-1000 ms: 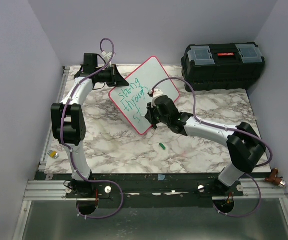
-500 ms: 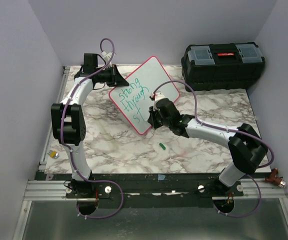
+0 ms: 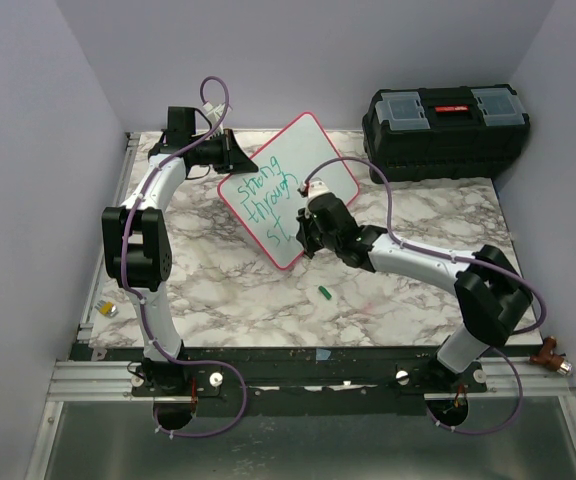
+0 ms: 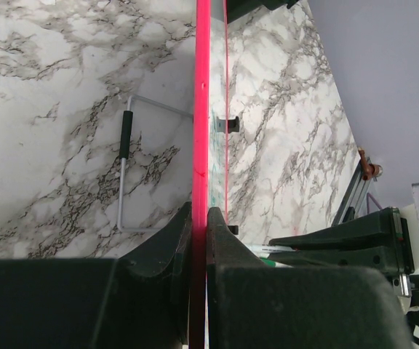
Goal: Write a sentence on the whiteboard
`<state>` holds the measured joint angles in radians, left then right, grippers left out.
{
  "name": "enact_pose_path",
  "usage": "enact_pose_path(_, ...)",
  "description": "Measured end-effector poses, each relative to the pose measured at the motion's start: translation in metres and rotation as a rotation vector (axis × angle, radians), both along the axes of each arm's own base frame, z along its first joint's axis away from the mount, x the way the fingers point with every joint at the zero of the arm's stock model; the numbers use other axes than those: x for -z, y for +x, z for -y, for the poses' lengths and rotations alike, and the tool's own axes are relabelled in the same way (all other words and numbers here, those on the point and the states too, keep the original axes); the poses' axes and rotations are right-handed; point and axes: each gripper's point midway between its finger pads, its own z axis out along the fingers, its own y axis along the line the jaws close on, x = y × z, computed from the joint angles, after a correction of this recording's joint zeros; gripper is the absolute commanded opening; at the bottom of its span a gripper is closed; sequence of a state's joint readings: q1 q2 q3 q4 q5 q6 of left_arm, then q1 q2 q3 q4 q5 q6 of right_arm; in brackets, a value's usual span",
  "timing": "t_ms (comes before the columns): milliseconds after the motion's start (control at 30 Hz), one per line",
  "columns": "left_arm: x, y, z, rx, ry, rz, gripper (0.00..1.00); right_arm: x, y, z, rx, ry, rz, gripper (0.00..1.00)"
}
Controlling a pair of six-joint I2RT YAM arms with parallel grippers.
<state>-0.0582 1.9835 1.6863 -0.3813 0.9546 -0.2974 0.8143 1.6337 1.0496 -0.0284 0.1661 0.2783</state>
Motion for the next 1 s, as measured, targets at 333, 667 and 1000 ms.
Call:
enact_pose_path(333, 0.0, 0.0, 0.0, 0.0, 0.0, -0.001, 0.0, -0.024, 0.017, -0.008, 0.012, 0.0, 0.055, 0.01)
enact_pose_path(667, 0.0, 0.0, 0.0, 0.0, -0.001, -0.002, 0.0, -0.035, 0.022, -0.012, 0.02, 0.02, 0.079, 0.01)
enact_pose_path(1000, 0.0, 0.0, 0.0, 0.0, -0.001, -0.001, 0.0, -0.058, 0.033, -0.018, 0.036, 0.053, 0.124, 0.01)
